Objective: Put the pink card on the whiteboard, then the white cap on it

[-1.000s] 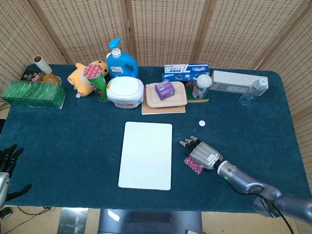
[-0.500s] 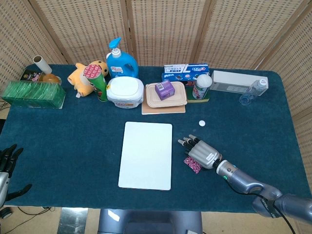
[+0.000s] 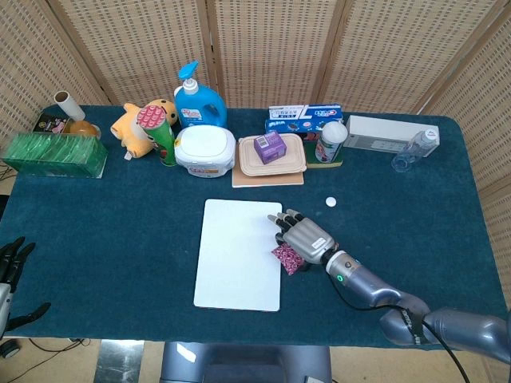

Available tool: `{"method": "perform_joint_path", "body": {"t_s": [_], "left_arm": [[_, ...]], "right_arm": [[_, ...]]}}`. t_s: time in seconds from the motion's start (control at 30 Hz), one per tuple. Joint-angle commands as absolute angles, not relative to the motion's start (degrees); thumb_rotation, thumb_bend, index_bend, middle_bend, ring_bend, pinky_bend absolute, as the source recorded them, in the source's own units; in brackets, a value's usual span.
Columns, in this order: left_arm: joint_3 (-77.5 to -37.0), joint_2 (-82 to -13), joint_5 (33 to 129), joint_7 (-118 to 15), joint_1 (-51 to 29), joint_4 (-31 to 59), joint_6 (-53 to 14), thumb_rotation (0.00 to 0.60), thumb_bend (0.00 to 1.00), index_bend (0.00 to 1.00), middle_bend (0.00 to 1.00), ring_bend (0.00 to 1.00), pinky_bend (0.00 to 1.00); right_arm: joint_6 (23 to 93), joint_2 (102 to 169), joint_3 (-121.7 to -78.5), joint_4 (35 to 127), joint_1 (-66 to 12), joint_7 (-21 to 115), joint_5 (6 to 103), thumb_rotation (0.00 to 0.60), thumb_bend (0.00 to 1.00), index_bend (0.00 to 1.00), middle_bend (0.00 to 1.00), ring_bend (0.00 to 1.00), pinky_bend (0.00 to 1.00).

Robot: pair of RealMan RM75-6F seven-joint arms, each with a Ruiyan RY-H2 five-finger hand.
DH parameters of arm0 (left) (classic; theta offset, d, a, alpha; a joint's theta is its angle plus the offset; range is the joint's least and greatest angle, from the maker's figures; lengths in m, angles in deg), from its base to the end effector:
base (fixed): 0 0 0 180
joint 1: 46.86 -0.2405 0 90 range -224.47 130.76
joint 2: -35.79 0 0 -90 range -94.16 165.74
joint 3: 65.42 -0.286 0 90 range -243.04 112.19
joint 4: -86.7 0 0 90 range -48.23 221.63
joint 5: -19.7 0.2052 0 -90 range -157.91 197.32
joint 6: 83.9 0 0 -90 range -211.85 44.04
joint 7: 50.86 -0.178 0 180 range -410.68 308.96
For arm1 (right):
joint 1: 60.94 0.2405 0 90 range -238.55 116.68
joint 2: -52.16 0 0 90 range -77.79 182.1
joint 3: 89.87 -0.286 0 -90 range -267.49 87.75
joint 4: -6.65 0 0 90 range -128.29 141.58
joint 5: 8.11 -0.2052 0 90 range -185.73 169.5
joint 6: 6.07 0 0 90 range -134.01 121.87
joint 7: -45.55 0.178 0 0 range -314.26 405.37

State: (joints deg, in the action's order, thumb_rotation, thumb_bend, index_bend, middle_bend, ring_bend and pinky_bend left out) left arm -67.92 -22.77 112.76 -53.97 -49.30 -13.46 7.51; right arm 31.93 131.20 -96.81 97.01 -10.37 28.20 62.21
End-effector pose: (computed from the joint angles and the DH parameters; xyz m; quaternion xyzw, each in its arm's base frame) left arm -0.3189 0.1555 0.1927 -0.6025 -0.3922 -0.3753 0.5851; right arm -0.1285 -0.3834 -0.0232 0.8611 -0.2992 0.2816 0.2995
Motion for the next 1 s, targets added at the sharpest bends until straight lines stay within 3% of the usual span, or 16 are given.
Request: {"method": "perform_joint_path", "body": {"t_s": [0.03,0.53,0.63,0.7,0.8,1.0], "left_arm": [[-68.3,-22.2,113.6,-52.6,-49.7,-13.5,8.4,0.600,0.01,0.00,0.00,0.00,0.02],[-68.8,-20.5,115.1,-46.6,-50.2,-11.7,10.0,0.600,0.01,0.00,0.00,0.00,0.02],[-68.7,-20.4,114.9,-46.2,-50.1,-11.5,9.6,0.600,0.01,0.00,0.00,0.00,0.02],[-68.7,-20.3,114.8,-46.0,-50.0,-11.5,9.5,0.600,0.01,0.00,0.00,0.00,0.02],[-68.6,-20.3,114.7,-46.1,-49.9,-11.6,9.4,0.600,0.01,0.00,0.00,0.00,0.02],[-68.6,-20.5,114.8,-46.4,-50.2,-11.6,9.8,0.600,0.01,0.00,0.00,0.00,0.02]], "right_arm": [[30.7,136.4,-100.2,97.5,-5.4,22.9,50.8,0.600,0.17,0.35,0.00,0.00,0.00],[38.1,148.3,-98.5,91.6,3.7,10.5,31.6,0.600,0.18,0.35,0.00,0.00,0.00],[39.7,148.5,-98.5,91.7,4.3,9.2,29.8,0.600,0.17,0.28,0.00,0.00,0.00],[40.4,148.4,-98.4,92.1,4.6,8.5,29.0,0.600,0.15,0.17,0.00,0.00,0.00],[42.1,148.1,-98.4,93.0,4.8,7.5,27.5,0.600,0.10,0.08,0.00,0.00,0.00],[45.5,146.0,-99.0,94.6,3.5,8.8,29.2,0.600,0.08,0.09,0.00,0.00,0.00]]}}
